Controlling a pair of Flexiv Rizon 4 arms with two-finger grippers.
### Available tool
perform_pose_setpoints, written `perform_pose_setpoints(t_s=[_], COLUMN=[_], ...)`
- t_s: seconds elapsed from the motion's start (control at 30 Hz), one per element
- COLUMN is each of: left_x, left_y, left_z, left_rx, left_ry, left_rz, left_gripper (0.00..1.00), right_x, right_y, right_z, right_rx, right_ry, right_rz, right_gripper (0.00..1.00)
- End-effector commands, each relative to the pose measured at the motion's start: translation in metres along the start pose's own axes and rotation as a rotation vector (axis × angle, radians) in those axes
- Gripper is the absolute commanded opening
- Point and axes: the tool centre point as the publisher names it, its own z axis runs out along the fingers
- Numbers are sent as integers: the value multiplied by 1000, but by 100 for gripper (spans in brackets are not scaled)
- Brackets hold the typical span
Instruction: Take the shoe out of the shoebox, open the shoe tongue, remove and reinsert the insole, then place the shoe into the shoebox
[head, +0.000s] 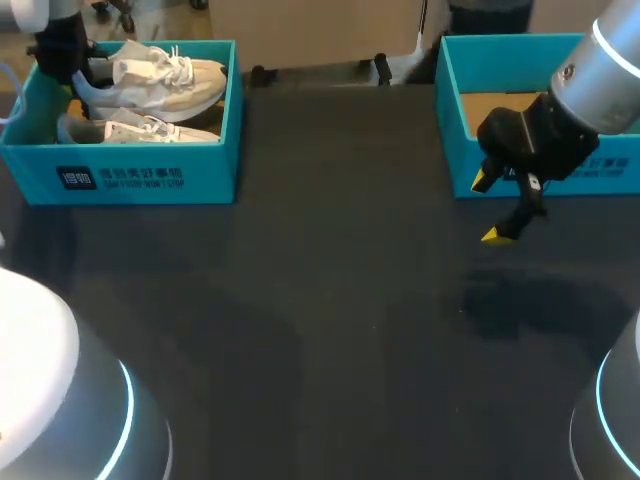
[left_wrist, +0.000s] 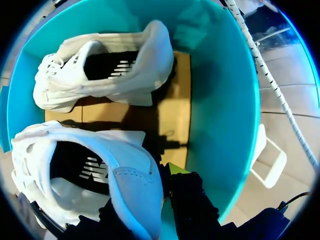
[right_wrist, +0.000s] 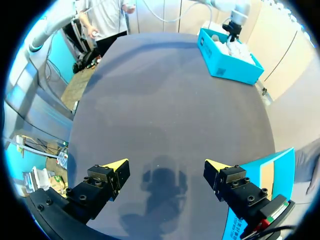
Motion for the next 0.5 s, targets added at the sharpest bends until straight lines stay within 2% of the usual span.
perform_pose_setpoints(t_s=[0.03, 0.1, 0.5], left_x=[-3, -5, -8], left_y=[23, 25, 18], left_z=[18, 23, 25], left_rx=[60, 92, 112], left_ry=[10, 12, 38], left_rz=[12, 19, 11], left_gripper=[0, 0, 0], right_x=[0, 0, 0], right_y=[0, 0, 0], right_z=[1, 1, 1], right_rx=[3, 3, 3], right_ry=[-1, -1, -1], right_rz=[0, 0, 0], right_gripper=[100, 100, 100])
